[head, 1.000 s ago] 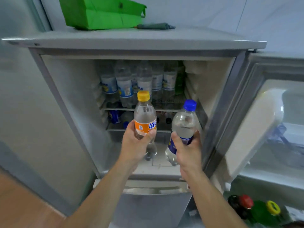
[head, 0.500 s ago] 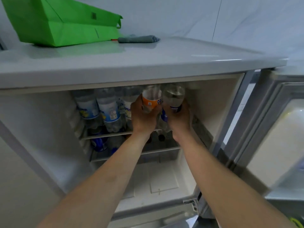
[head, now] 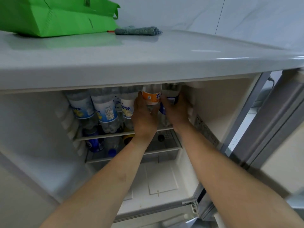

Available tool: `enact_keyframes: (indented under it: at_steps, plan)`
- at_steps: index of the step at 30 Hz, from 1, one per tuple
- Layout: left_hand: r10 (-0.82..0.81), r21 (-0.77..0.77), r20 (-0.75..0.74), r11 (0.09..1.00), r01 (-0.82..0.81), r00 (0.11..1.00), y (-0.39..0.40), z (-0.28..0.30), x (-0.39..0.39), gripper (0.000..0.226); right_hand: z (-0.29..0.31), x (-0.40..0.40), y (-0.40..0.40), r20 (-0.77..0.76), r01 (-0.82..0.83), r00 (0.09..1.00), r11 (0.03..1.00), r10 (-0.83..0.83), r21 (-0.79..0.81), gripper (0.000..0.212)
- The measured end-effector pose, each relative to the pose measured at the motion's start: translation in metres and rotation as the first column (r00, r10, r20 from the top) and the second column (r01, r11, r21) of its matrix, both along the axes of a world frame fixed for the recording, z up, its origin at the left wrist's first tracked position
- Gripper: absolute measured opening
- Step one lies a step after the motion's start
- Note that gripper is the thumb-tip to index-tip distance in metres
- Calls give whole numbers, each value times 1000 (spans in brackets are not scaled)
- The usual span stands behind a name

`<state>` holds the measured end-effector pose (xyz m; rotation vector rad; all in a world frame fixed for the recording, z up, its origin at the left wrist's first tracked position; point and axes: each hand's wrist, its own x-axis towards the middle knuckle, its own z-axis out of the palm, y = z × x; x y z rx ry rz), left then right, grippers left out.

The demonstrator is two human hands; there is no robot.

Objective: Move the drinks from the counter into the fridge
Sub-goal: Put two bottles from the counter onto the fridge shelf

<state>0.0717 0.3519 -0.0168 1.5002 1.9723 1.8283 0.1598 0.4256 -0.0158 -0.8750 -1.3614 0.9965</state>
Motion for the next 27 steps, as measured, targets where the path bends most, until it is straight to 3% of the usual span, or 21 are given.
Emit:
enact_keyframes:
  at_steps: [3,7,12,16,19,23,27]
  plan:
    - [49,-16,-139,999,-51,989,0,-4,-4,69,-4,3,1,103,-24,994,1000,24,-4,53]
    - [57,37,-166,998,-52,984,0,-2,-12,67,-11,5,3,203,9,979,1000,-7,-10,57]
    - [67,-17,-270,997,-74,961,-1,-9,-20,46,-7,2,2,268,61,961,998,-63,15,73]
    - [-7,-65,-304,998,-13,953,-2,-20,-20,34,-3,1,4,321,73,944,997,-70,2,69]
    - [57,-14,-347,998,-66,936,-6,-27,-25,21,-3,2,3,353,80,933,997,-71,-13,65]
    - [206,131,-280,976,-175,938,-18,-39,-38,26,-12,-1,-5,394,148,910,989,-133,-8,67]
    - [187,26,-89,982,-185,978,-18,-44,-49,54,-21,-5,-10,448,204,875,979,-185,5,78]
